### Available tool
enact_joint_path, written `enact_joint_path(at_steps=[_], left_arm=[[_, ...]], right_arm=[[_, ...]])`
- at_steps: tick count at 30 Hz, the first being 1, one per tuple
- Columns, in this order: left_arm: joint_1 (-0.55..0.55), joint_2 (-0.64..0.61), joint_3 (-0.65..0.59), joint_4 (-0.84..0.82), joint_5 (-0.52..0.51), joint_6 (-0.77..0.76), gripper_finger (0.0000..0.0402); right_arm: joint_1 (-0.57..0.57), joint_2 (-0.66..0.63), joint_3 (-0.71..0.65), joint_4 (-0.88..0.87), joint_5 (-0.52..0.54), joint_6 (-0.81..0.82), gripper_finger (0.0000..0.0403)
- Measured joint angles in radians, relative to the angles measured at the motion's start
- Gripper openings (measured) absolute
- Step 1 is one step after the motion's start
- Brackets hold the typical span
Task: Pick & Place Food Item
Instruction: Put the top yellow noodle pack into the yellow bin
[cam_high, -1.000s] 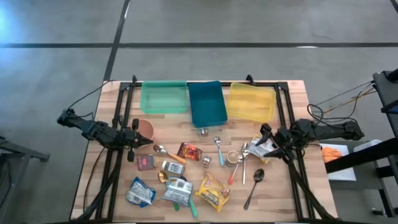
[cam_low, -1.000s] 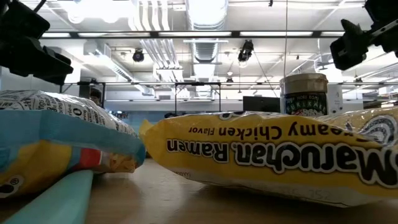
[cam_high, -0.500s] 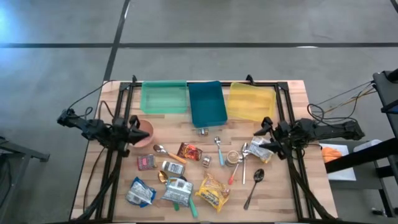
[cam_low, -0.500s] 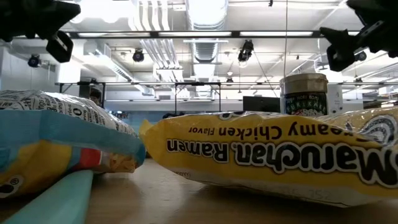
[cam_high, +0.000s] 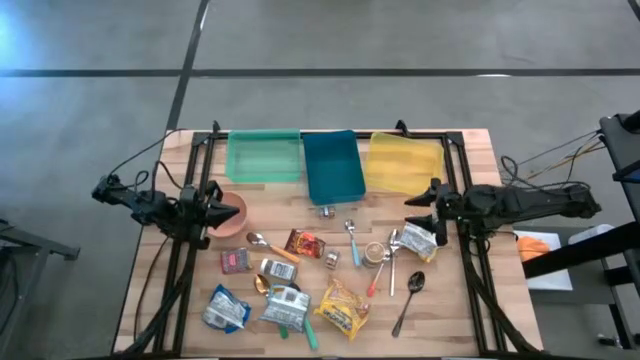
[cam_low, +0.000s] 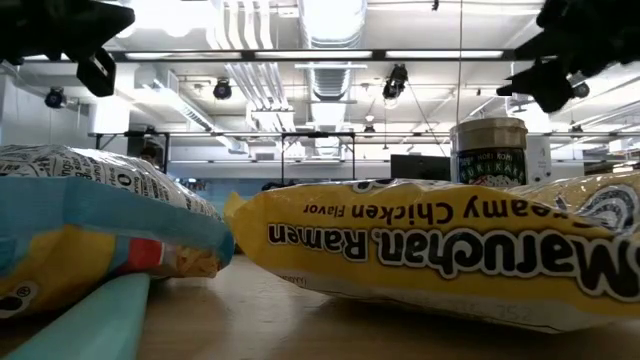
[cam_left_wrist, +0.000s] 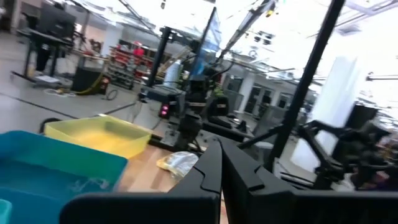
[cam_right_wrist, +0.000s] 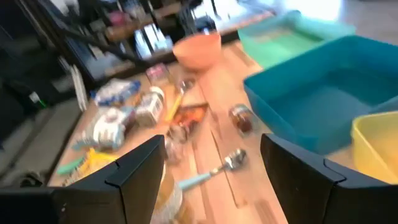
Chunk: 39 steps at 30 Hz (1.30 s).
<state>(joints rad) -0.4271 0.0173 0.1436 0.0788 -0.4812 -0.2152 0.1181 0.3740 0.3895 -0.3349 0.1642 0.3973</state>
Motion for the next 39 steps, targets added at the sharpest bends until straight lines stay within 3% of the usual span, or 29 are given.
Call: enact_joint_path(at_steps=[7, 14, 25, 33, 39], left_arm=[[0.0, 0.0, -0.002, -0.004, -0.007, 0.009, 0.0002], [0.0, 0.0, -0.002, -0.006, -0.009, 0.029, 0.0002], [0.0, 0.0, 0.0, -0.009, -0.125, 0.036, 0.0002], [0.0, 0.0, 0.0, -0.011, -0.129, 0.036, 0.0002], [0.0, 0.0, 0.0, -0.011, -0.141, 0.048, 0.0002]], right_arm=[[0.002, 0.275, 0.275, -0.44, 0.003, 0.122, 0.0263], [0.059, 0.513, 0.397, -0.756, -0.013, 0.25, 0.0263], [0.251, 0.768, 0.407, -0.784, -0.035, 0.356, 0.0263], [0.459, 0.987, 0.481, -0.795, -0.003, 0.358, 0.026], [0.567, 1.169, 0.604, -0.899, 0.098, 0.429, 0.0205]])
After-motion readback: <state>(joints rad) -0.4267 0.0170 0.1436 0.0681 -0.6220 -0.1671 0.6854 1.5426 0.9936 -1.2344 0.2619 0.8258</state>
